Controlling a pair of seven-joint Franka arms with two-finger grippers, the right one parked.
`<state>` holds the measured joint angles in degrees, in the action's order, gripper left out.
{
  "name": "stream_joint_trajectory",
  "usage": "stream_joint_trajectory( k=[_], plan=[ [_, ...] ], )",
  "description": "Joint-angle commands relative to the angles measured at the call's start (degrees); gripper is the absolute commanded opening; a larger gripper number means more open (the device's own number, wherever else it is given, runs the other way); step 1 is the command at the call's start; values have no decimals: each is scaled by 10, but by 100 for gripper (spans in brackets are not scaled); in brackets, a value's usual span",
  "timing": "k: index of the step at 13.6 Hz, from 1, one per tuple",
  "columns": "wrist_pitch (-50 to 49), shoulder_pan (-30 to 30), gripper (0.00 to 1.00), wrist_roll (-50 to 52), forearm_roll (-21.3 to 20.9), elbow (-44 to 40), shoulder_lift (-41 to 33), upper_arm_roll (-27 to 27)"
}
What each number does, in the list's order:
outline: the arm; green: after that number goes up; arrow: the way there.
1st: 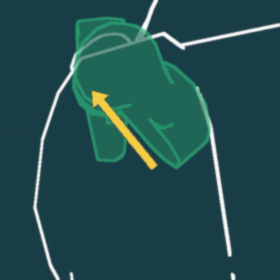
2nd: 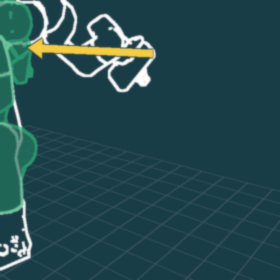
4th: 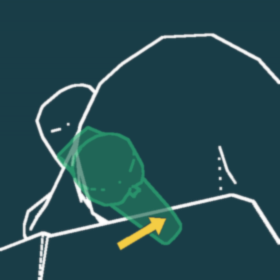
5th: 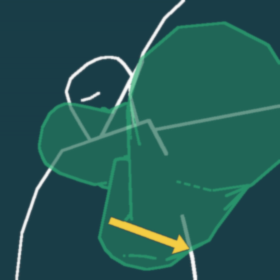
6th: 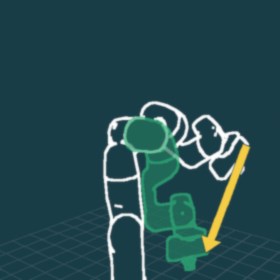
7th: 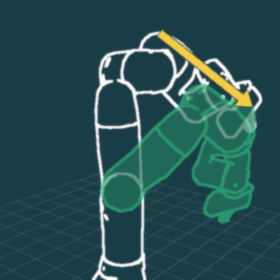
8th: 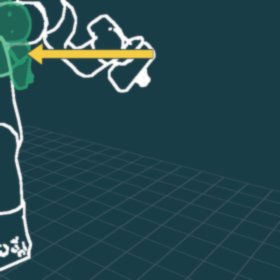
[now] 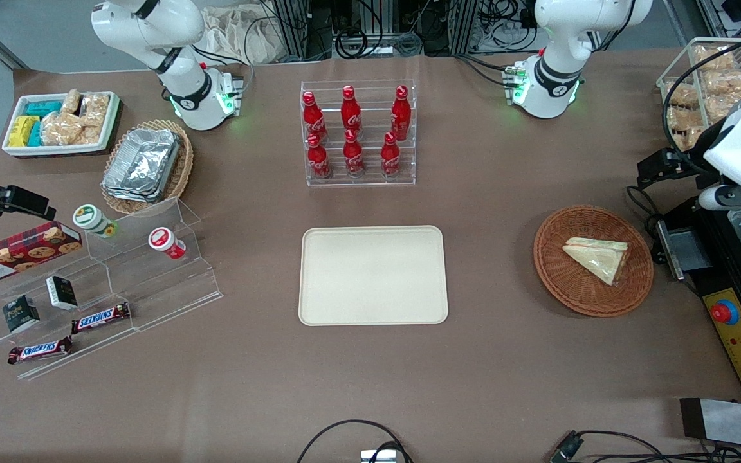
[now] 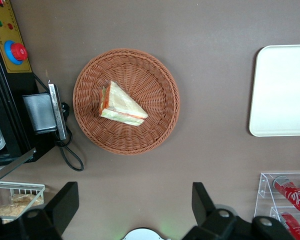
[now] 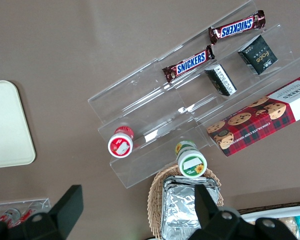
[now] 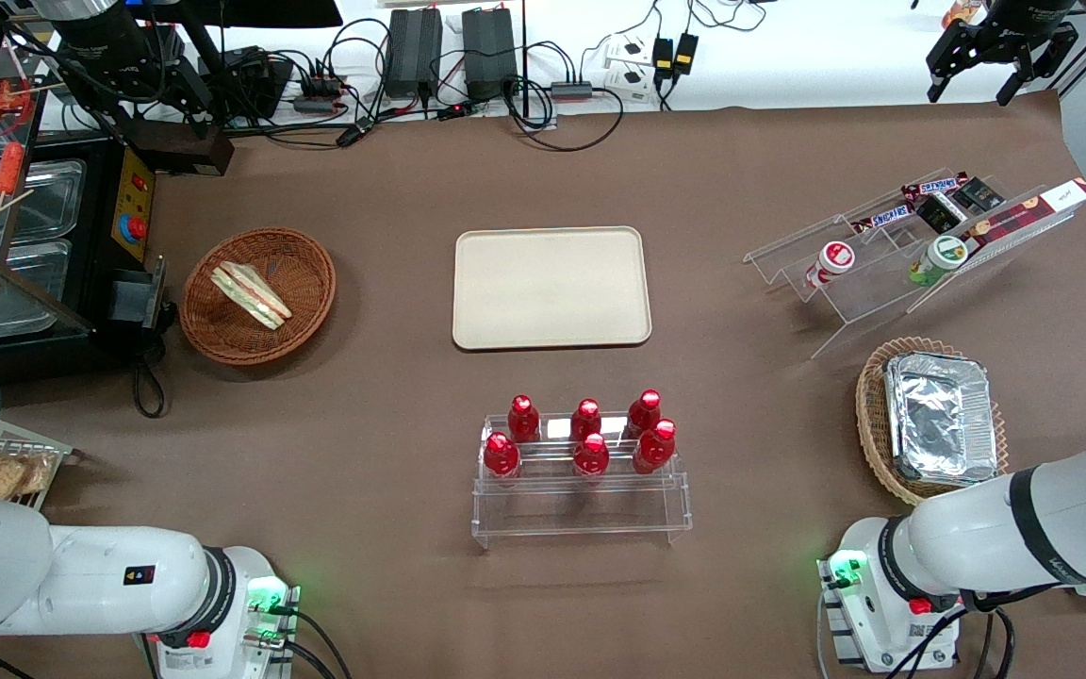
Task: Place sandwich from basket to tray
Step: 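Move the left gripper over the wrapped sandwich in the wicker basket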
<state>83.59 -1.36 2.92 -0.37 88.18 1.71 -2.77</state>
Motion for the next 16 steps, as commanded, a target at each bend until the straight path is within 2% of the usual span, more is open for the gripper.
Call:
stream_joint_trajectory(
  k=[1,5,8,10,12,16],
  plan=[
    [-11,-4,100,15,-3,-8,2,0],
    [-11,-5,100,131,0,-10,16,0],
    [-9,-4,100,217,-13,-2,26,1],
    [2,-5,100,289,-36,46,18,0],
    [28,-5,100,326,-41,90,9,0],
    [152,1,100,388,-40,225,-43,4]
  ],
)
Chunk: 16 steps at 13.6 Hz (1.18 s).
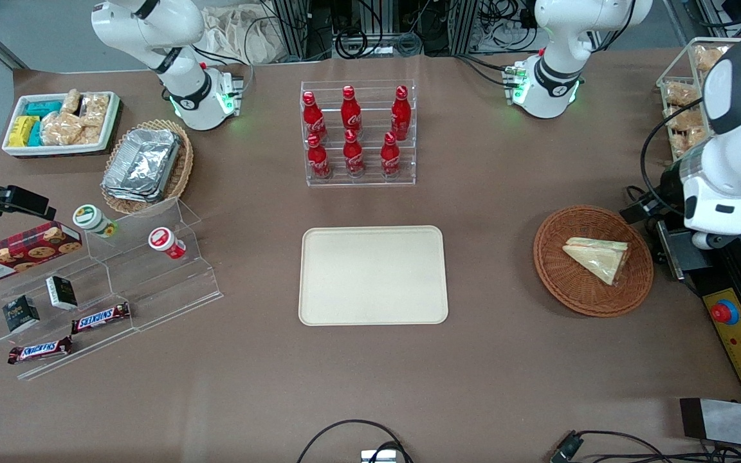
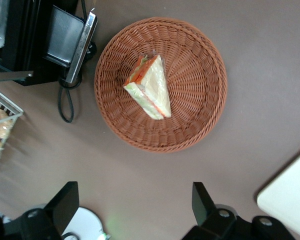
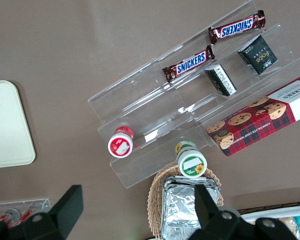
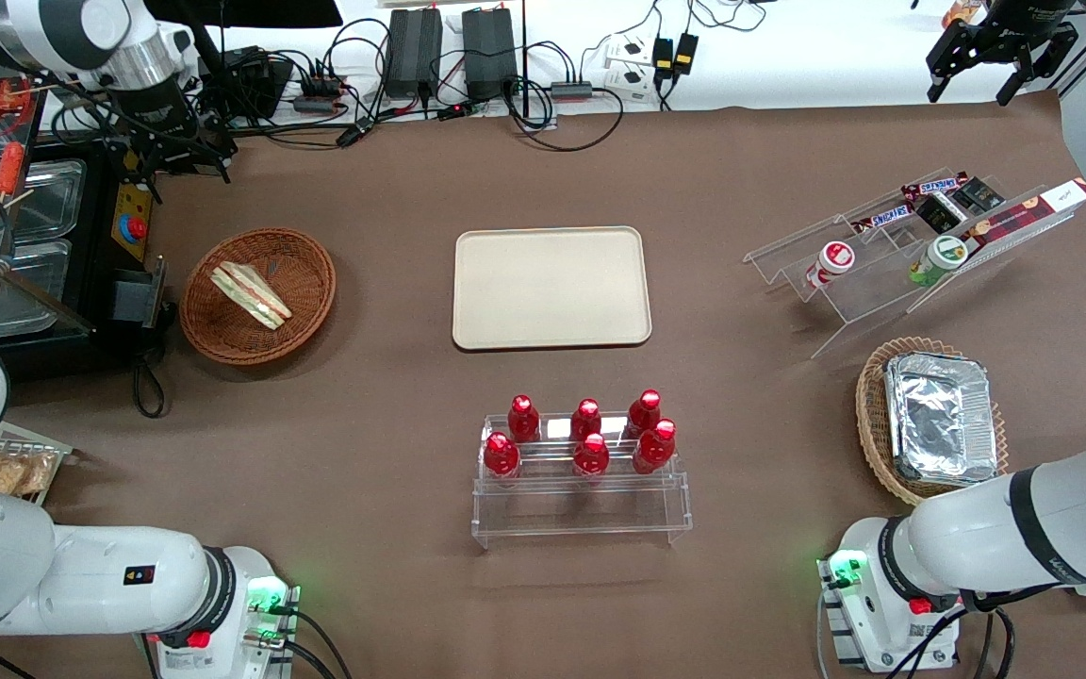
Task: Place sandwich from basket to tray
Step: 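Move the left gripper over the wrapped sandwich in the wicker basket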
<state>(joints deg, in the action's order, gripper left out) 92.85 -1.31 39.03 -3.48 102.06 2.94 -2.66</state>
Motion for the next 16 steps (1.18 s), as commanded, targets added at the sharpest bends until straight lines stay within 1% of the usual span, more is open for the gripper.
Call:
stream_joint_trajectory(
  k=[1,4,6,9,12,16],
  plan=[
    [88,3,100,28,-9,118,-68,4],
    [177,30,100,28,-5,204,-97,4],
    [245,60,100,28,-1,255,-108,4],
    [289,92,100,27,1,282,-104,4],
    [352,110,100,27,2,324,-102,4],
    [429,112,100,28,15,361,-82,4]
  ],
)
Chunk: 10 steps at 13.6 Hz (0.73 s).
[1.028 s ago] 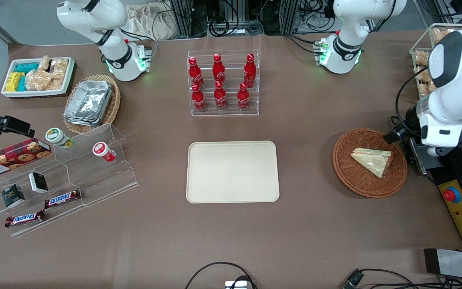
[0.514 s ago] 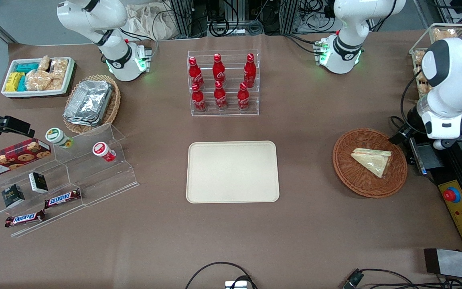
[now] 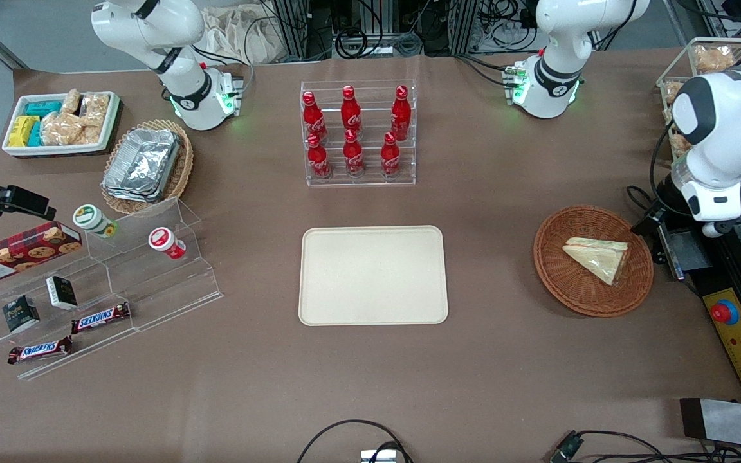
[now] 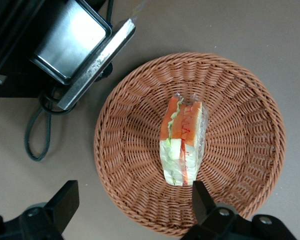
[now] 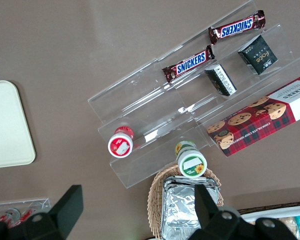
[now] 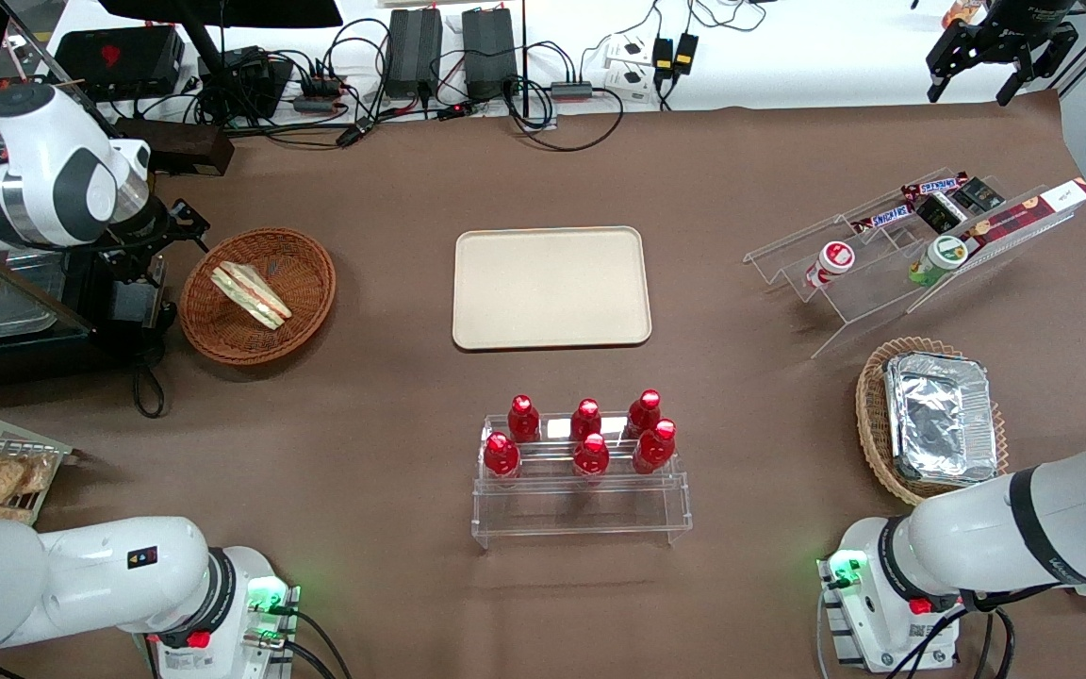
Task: Place sandwich from basket to tray
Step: 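Move the left gripper over the wrapped sandwich in the wicker basket, then lower the open left gripper around the sandwich and close it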
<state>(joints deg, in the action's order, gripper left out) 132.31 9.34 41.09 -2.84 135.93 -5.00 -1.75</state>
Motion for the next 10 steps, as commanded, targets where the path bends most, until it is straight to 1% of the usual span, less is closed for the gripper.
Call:
stream_joint_trajectory(
  k=[1,10],
  plan=[
    [44,5,100,7,11,25,3,-5],
    [136,4,100,8,12,23,68,-6]
  ],
)
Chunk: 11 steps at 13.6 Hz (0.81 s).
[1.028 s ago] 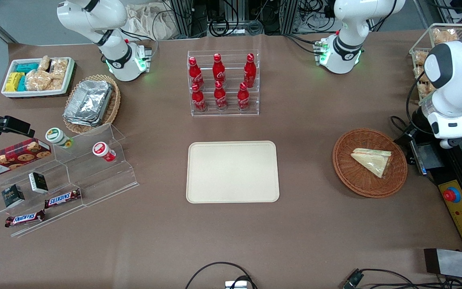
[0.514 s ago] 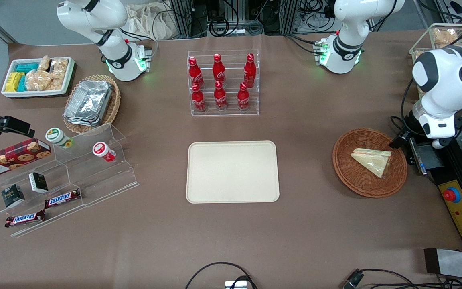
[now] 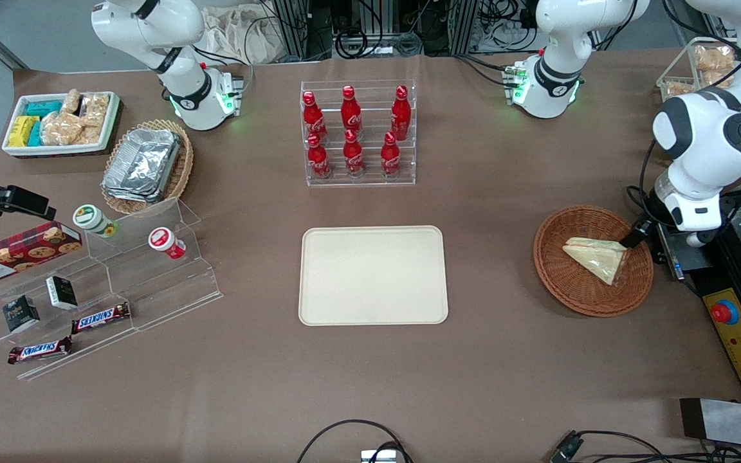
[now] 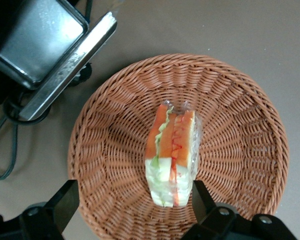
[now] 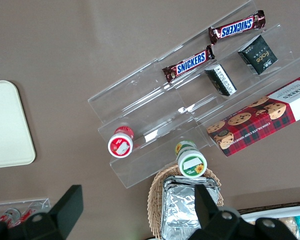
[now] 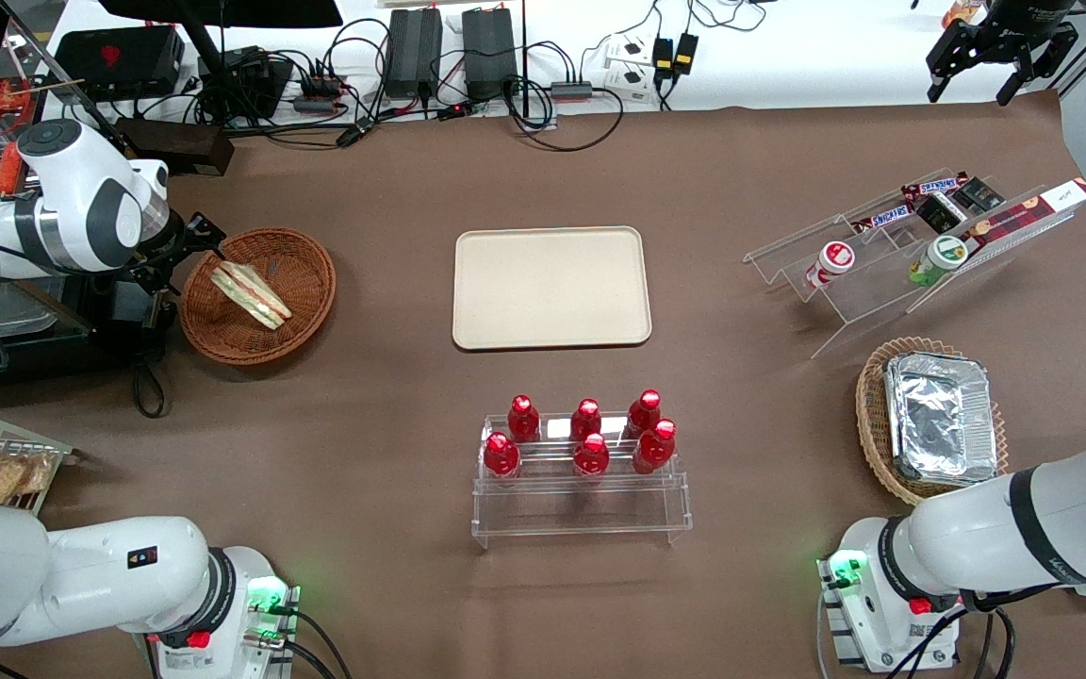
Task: Place sandwich from basket to tray
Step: 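Lower the open left gripper around the sandwich and close it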
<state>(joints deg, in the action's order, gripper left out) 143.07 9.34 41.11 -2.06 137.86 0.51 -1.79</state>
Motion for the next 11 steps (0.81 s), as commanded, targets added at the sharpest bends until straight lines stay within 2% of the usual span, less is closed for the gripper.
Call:
stream_joint_trajectory(
  k=[1,7,11],
  plan=[
    [41,2,100,9,5,4,22,-6],
    [101,-1,100,9,28,3,65,-8],
    [142,-3,100,9,28,5,94,-8]
  ],
)
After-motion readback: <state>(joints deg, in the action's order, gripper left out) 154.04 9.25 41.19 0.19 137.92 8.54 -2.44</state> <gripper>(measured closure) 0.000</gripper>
